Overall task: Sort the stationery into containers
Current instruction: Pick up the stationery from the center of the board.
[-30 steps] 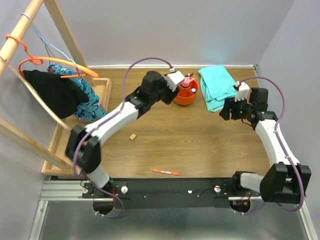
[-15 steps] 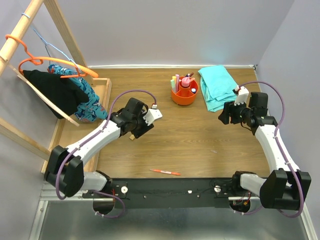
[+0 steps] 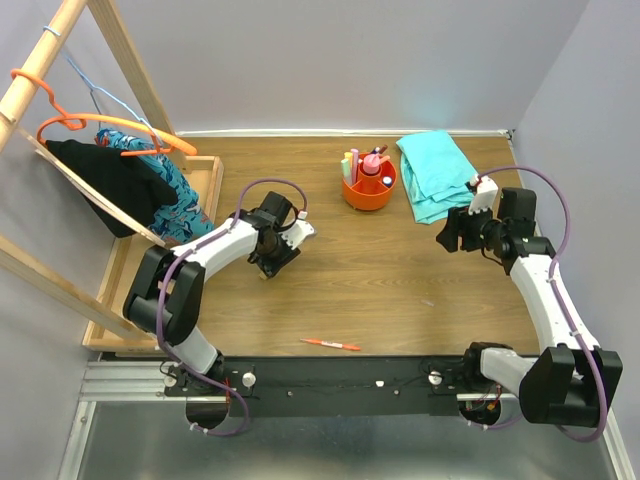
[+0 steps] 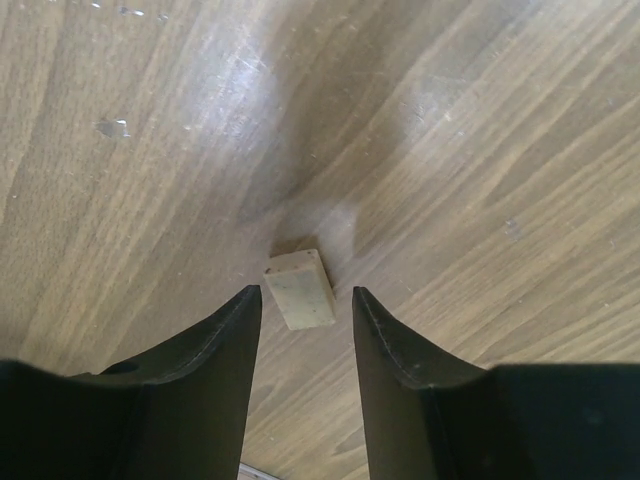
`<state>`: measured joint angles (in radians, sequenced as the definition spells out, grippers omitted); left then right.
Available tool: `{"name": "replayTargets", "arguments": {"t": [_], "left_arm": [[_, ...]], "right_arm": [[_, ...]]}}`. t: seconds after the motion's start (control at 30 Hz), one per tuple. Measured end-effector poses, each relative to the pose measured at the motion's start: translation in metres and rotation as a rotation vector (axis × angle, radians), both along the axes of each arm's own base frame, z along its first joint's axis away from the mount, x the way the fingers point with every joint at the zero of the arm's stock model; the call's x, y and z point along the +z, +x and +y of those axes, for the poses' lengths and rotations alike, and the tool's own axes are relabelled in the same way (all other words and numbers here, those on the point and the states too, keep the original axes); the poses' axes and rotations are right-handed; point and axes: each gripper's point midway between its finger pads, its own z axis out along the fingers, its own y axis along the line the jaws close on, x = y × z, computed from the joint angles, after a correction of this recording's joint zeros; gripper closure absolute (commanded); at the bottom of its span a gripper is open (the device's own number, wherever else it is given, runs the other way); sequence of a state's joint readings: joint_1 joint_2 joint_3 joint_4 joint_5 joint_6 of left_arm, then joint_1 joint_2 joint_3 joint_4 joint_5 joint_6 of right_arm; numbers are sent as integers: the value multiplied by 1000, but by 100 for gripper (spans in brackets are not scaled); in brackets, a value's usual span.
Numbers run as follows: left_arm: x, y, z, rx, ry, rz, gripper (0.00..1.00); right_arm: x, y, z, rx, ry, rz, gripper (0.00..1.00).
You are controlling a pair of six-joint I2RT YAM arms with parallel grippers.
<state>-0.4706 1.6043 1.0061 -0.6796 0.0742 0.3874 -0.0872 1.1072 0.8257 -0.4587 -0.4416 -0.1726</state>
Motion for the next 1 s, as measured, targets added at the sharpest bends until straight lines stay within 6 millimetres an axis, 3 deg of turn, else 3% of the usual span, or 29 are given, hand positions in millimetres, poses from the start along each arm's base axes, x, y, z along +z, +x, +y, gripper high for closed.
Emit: {"name": "replayTargets", "arguments": {"t": [0.37, 0.53, 0.6, 0.77, 0.93, 1.0], "left_arm": [[-10, 6, 4, 50, 43, 20, 54], [-18, 4, 5, 58, 55, 46, 61], [-19, 5, 5, 61, 57, 54, 69], [-16, 8, 0, 70, 44, 65, 71], [3, 4, -22, 9, 16, 46, 71], [24, 5, -46, -51, -20, 14, 71]], "right_arm": [[5, -2, 0, 0, -1, -22, 29], [6, -3, 0, 0, -2, -25, 29], [6, -3, 0, 0, -2, -26, 29], [6, -3, 0, 0, -2, -27, 29], [8, -3, 0, -2, -2, -31, 29], [8, -3, -1, -6, -2, -33, 29]]}}
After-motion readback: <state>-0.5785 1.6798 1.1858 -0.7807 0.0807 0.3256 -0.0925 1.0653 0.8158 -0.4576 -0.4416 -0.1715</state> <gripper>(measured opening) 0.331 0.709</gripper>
